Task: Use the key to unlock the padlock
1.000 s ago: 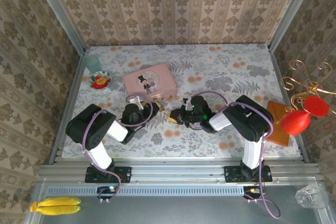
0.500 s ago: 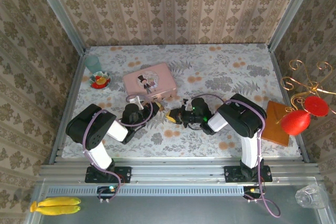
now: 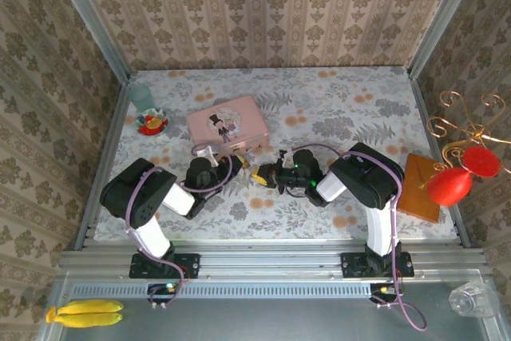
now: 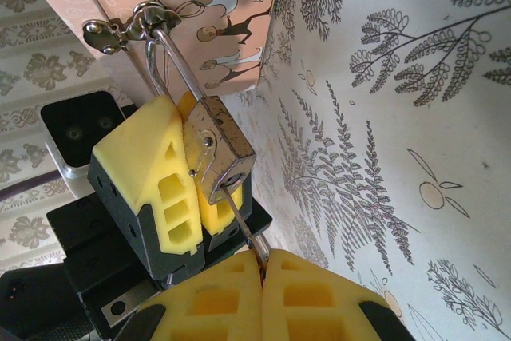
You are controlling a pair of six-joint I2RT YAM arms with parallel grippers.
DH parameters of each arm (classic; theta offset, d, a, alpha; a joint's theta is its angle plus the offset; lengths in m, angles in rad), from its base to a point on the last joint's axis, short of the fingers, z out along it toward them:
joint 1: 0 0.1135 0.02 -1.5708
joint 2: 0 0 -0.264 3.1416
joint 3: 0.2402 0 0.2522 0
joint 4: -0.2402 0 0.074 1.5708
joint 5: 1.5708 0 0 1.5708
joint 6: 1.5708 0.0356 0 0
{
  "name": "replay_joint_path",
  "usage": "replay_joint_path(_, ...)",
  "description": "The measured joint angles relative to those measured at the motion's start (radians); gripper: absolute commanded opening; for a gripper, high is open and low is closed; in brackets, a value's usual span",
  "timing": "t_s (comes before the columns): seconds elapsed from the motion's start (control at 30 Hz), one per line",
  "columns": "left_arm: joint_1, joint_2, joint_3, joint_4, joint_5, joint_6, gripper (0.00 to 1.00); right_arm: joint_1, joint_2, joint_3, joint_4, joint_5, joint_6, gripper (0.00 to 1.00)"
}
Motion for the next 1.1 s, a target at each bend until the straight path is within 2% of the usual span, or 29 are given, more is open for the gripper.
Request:
replay_joint_path(0.3,0.0,0.0,0.002,-0.001,-0.003,-0.001,0.0,0.0,0.044,0.0,0.066,0.0,0.045,0.0)
replay_joint_path(1.1,-0.006,0.0,0.003,-0.001,-0.009,-0.009,0.0,-0.014,0.044,0.0,0.076,0.0,0.082,0.0)
